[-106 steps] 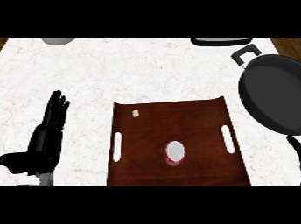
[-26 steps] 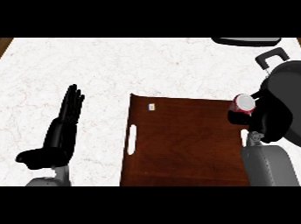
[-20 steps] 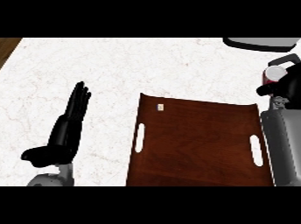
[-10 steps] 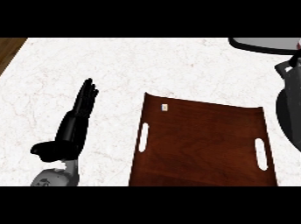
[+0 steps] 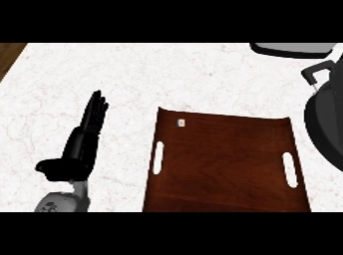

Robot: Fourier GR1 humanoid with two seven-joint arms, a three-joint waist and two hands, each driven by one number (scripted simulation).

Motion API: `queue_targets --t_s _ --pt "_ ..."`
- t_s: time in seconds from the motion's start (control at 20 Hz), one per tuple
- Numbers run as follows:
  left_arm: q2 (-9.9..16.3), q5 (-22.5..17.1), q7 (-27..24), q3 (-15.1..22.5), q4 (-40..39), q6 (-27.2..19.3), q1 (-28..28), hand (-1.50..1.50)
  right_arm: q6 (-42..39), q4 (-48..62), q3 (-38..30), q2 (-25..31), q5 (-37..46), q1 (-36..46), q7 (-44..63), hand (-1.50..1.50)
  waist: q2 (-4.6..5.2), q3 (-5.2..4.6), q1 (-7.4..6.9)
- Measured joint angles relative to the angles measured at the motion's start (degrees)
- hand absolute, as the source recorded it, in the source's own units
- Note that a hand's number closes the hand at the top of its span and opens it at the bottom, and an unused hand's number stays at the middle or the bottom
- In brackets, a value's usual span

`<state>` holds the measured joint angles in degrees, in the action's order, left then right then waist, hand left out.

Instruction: Pick the can from the tray and place it in the pot

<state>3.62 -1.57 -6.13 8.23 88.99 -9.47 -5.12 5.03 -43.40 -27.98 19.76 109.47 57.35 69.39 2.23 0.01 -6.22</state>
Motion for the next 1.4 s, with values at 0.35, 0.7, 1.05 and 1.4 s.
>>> queue_targets --t_s 0.35,0.7,1.05,1.4 --pt "0.6 -0.6 0.1 -1.5 0.2 -0.2 1.1 0.0 2.3 4.1 -4.9 0.7 3.1 -0.6 0.1 1.5 -0.76 0.06 2.2" --pt "0.8 -0.7 -0.2 -2.6 0.5 -0.6 1.8 0.0 6.6 5.7 -11.1 0.4 0.8 -3.2 -2.0 1.5 -1.35 0.08 3.86" --pt "1.1 -1.0 -1.0 -2.8 0.9 0.1 3.8 0.0 11.4 8.7 -18.1 0.2 -3.9 -7.8 -4.4 1.5 -1.49 0.1 4.32" --pt "0.9 -0.7 -0.6 -2.7 1.9 -0.3 4.6 0.0 14.0 9.5 -26.7 -1.0 -9.8 -10.8 -4.7 -1.5 -1.67 0.1 4.82"
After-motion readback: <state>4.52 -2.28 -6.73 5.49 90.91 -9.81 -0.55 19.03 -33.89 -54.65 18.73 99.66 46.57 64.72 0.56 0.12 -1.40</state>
